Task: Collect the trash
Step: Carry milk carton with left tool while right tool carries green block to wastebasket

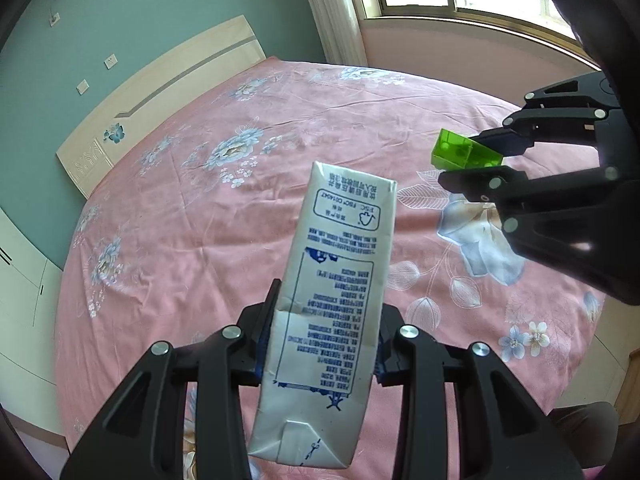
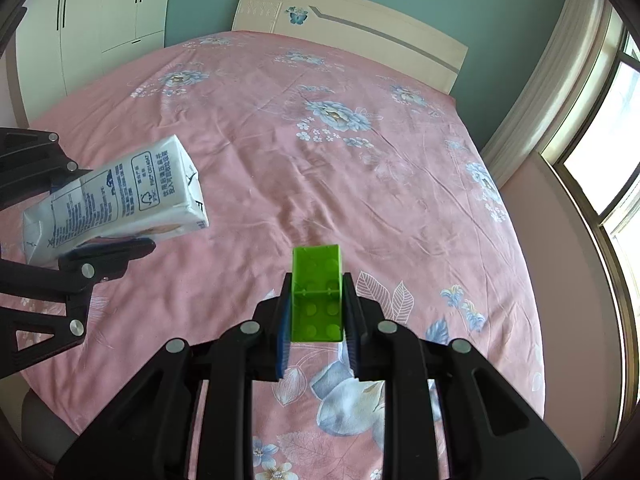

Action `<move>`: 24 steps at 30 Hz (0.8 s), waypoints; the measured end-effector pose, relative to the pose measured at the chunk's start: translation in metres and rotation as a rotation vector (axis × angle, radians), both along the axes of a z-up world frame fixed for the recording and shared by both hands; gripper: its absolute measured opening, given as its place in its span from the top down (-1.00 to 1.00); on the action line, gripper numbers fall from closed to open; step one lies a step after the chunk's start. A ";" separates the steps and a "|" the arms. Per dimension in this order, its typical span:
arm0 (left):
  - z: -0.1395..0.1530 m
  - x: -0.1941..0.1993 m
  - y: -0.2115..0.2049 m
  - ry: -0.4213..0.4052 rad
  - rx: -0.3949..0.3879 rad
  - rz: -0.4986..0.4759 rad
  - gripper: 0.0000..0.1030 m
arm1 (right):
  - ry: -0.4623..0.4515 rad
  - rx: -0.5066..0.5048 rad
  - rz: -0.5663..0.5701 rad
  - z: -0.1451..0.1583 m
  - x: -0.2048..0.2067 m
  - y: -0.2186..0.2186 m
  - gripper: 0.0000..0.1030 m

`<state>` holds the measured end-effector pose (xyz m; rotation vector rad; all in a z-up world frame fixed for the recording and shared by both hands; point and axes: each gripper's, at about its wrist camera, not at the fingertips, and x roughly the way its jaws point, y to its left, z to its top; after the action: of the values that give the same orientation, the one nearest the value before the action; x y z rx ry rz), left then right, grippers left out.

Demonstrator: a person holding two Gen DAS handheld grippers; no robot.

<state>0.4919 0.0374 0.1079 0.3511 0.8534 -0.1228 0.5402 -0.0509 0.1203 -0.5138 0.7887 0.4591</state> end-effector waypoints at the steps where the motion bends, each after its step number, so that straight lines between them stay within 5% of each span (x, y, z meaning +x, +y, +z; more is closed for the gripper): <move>1: 0.009 -0.010 -0.001 -0.009 0.001 0.005 0.23 | -0.009 0.002 0.001 0.009 -0.012 -0.002 0.54; 15: 0.107 -0.142 -0.021 -0.149 -0.010 0.017 0.23 | -0.107 0.014 0.005 0.095 -0.170 -0.051 0.54; 24: 0.133 -0.206 -0.040 -0.205 -0.012 -0.005 0.23 | -0.163 0.015 -0.017 0.132 -0.247 -0.092 0.54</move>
<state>0.2855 -0.0025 0.2411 0.3483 0.6491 -0.0948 0.2933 -0.1427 0.2521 -0.5236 0.6324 0.4021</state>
